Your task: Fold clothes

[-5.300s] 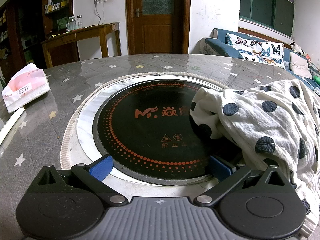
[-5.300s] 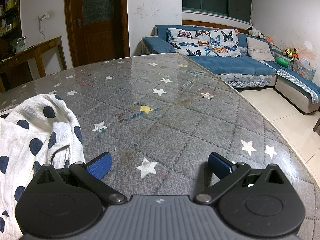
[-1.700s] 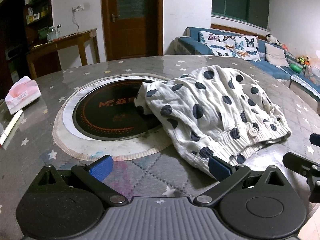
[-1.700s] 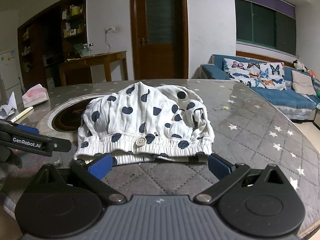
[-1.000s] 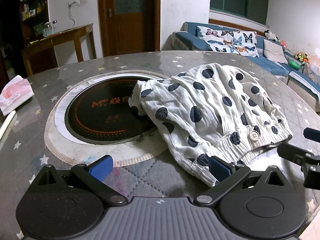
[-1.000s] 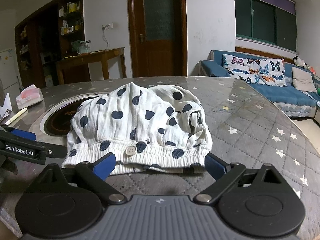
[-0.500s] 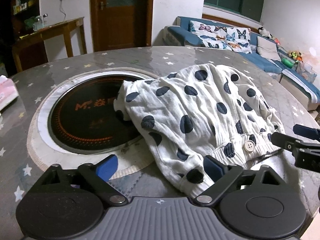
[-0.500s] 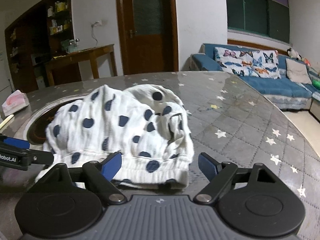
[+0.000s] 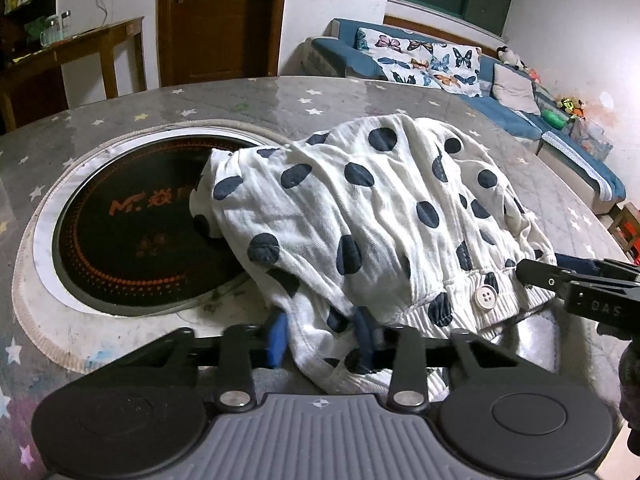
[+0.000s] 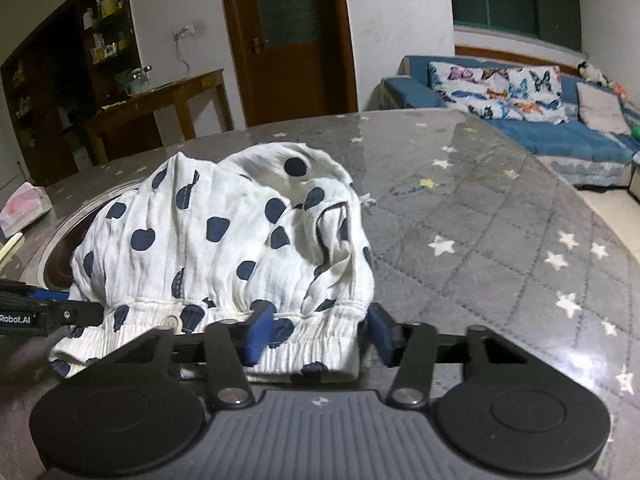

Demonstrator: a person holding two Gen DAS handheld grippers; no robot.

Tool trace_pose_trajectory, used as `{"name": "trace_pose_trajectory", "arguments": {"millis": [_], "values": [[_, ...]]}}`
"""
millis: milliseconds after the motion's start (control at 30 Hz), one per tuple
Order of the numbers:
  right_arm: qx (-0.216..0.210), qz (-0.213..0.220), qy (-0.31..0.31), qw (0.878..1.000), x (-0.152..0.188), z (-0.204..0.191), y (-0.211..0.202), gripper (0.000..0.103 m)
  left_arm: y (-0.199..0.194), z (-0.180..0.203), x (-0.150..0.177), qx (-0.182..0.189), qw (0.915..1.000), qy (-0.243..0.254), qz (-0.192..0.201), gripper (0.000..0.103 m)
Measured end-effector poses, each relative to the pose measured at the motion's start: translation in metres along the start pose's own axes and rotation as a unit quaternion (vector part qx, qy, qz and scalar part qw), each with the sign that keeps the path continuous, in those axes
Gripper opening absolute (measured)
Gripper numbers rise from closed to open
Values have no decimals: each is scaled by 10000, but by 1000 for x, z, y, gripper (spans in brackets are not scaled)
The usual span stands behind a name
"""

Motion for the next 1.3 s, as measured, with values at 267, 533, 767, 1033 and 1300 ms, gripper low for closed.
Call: {"name": "trace_pose_trajectory", "arguments": {"millis": [267,533,767,1033,1300], "values": [[-311,225,242,9990,-20,-4,-19,11,-16,-4,-11,243,9995,-154,116,5],[-1130,827,252,9898,-61,-27,-74,10,-69,-17,-44,503,9970,-235,548,5],[-1767,1004,-26,9791,-71,-52,-117,10,-102,-30,-47,626,9956,-258,642,4],[-2250,770,-589,9695,-48,-76,-165,10,-145,-39,-14,773,9955,-99,547,5],[-2325,192,-969,9676,-11,-87,-175,23,-138,-50,38,604,9981,42,-148,6]]}}
Point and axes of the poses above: each gripper's, at about its wrist camera, not at the fingertips, and y roughly the way its jaws point, z to its right, x to its underside, the point moved 8 cm from there along y, roughly the way its jaws point, and after that the axes turned 1 degree about -y, right-handed, at the moved point
